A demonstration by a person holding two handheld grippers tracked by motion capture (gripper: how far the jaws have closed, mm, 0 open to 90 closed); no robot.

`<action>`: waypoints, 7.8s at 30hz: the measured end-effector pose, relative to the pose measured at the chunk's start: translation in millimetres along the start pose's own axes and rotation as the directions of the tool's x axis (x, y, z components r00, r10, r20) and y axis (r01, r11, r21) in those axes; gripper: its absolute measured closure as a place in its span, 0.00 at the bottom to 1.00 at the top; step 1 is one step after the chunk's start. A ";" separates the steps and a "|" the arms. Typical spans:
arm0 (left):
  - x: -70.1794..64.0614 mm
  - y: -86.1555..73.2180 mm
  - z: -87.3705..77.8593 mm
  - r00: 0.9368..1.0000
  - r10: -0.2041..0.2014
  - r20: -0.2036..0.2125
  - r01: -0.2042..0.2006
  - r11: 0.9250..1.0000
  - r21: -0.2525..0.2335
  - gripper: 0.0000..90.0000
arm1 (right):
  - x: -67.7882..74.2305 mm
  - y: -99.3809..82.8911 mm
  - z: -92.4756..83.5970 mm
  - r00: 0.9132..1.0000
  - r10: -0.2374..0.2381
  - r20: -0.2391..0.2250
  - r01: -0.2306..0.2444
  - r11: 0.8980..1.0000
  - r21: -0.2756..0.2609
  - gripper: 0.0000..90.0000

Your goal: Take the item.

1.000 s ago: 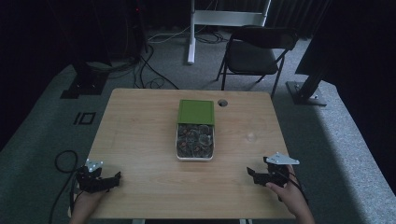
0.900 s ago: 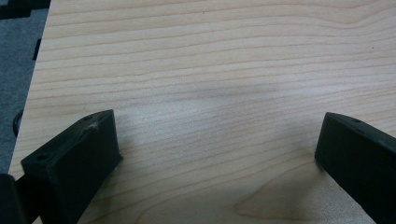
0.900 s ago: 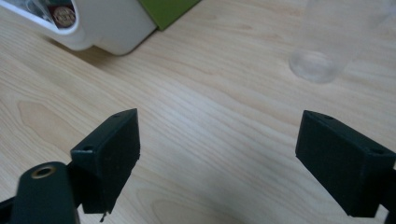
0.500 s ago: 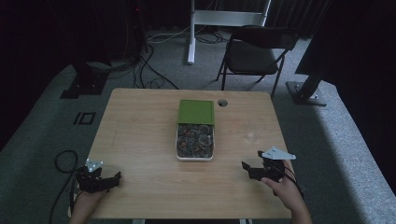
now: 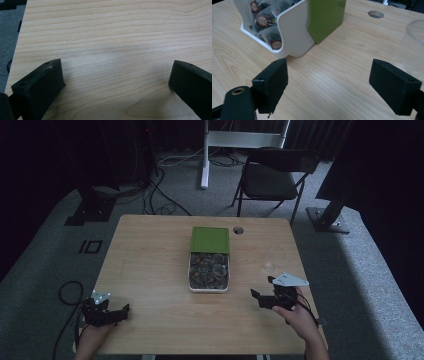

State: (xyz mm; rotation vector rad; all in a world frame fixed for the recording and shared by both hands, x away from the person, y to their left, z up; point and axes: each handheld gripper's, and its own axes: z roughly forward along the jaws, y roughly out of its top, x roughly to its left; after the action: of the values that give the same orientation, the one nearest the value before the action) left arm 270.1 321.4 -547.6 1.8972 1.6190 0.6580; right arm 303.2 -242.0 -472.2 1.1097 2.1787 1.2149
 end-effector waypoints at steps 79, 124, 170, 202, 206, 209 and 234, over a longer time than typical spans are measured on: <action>0.1 0.0 0.0 1.000 0.000 0.001 0.000 1.000 0.000 0.00 | 58.3 71.2 86.3 0.984 -0.111 -0.141 0.110 0.994 -0.018 0.54; 0.2 0.0 0.0 1.000 0.002 0.000 -0.002 1.000 0.000 0.00 | 58.0 83.9 75.4 0.984 -0.074 -0.164 0.062 0.995 -0.079 0.92; 0.1 0.0 0.1 1.000 0.001 0.000 -0.001 1.000 -0.001 0.00 | 17.5 89.7 30.7 0.994 -0.007 -0.108 -0.013 0.984 -0.175 0.92; 0.1 0.0 0.0 1.000 0.000 0.001 0.000 1.000 0.000 0.00 | -55.6 75.1 -4.7 0.991 0.127 0.030 -0.118 0.969 -0.217 0.91; 0.1 0.0 0.0 1.000 0.000 0.001 0.000 1.000 0.000 0.00 | -66.2 70.5 -7.9 0.987 0.148 0.058 -0.132 0.966 -0.220 0.92; 0.1 0.0 0.0 1.000 0.000 0.001 0.000 1.000 0.000 0.00 | -73.3 67.2 -8.3 0.984 0.158 0.083 -0.136 0.966 -0.221 0.92; 0.1 0.0 0.0 1.000 0.000 0.001 0.000 1.000 0.000 0.00 | -105.1 55.8 1.9 0.961 0.213 0.179 -0.178 0.965 -0.190 0.92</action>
State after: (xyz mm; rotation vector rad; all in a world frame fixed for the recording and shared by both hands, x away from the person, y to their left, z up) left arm 270.1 321.4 -547.6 1.8971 1.6186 0.6574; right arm 392.2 -308.1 -429.1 1.3351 1.8140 1.2877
